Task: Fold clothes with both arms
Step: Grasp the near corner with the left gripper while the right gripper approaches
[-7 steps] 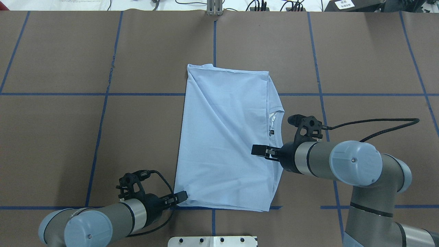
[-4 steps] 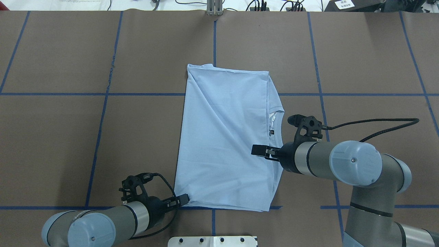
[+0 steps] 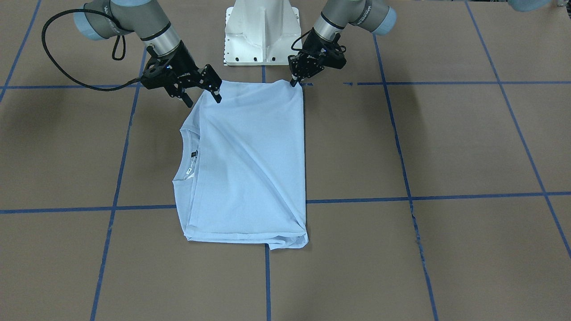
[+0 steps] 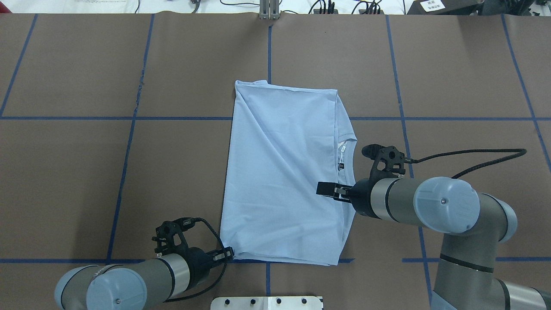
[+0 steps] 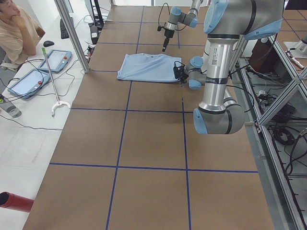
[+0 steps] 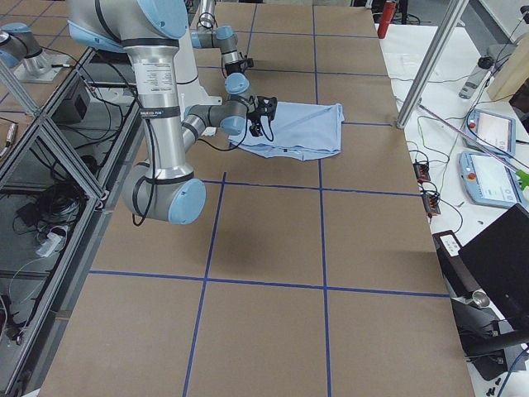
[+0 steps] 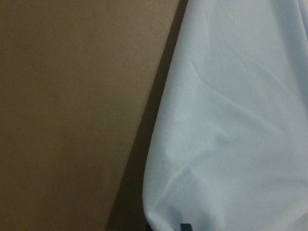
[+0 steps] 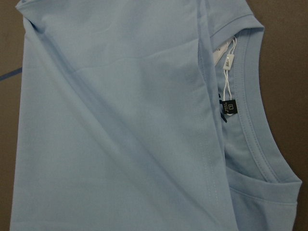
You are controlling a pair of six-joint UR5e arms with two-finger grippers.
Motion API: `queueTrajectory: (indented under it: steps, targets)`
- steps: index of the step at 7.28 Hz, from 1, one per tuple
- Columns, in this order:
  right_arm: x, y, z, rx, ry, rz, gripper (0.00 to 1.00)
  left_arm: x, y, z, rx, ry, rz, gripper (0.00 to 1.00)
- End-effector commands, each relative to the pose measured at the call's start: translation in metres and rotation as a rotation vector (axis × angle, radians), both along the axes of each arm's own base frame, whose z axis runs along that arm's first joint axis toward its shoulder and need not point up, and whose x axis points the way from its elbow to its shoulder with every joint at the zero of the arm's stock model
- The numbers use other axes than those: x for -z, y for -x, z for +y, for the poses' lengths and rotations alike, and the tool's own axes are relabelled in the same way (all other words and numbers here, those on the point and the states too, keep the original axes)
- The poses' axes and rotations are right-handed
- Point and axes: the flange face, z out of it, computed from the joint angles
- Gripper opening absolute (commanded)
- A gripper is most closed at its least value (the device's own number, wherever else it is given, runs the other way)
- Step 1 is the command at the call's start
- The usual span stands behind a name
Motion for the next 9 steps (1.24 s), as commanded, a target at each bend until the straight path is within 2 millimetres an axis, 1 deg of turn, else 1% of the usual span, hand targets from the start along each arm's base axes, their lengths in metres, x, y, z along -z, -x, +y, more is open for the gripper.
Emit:
queueTrajectory:
  steps: [1, 2, 3, 4, 5, 6, 7, 8, 9]
  targets:
    - [-0.014, -0.004, 0.002, -0.057, 0.100, 0.002, 1.00, 0.004, 0.003, -0.001, 0.001, 0.000, 0.008, 0.00]
    - [-0.016, 0.010, 0.024, -0.127, 0.202, -0.017, 1.00, 0.004, 0.003, 0.000, 0.000, 0.000, 0.008, 0.00]
    - [-0.018, 0.025, 0.047, -0.185, 0.225, 0.027, 1.00, 0.004, 0.003, 0.000, 0.000, 0.000, 0.010, 0.00]
    - [-0.013, 0.031, 0.064, -0.205, 0.278, 0.085, 0.98, 0.005, 0.003, 0.000, 0.000, -0.001, 0.011, 0.00]
    - [-0.015, 0.042, 0.079, -0.202, 0.310, 0.127, 0.97, 0.005, 0.002, 0.000, 0.000, -0.001, 0.011, 0.00]
    - [-0.018, 0.050, 0.089, -0.202, 0.334, 0.160, 0.94, 0.006, 0.002, 0.000, 0.000, -0.001, 0.013, 0.00]
    - [-0.013, 0.060, 0.099, -0.196, 0.350, 0.174, 0.91, 0.007, 0.002, 0.000, 0.000, 0.000, 0.016, 0.00]
    - [-0.014, 0.072, 0.104, -0.198, 0.360, 0.186, 0.90, 0.008, 0.002, 0.000, -0.002, -0.001, 0.017, 0.00]
    - [-0.017, 0.078, 0.108, -0.207, 0.348, 0.194, 0.88, 0.008, 0.002, 0.000, 0.000, -0.001, 0.017, 0.00]
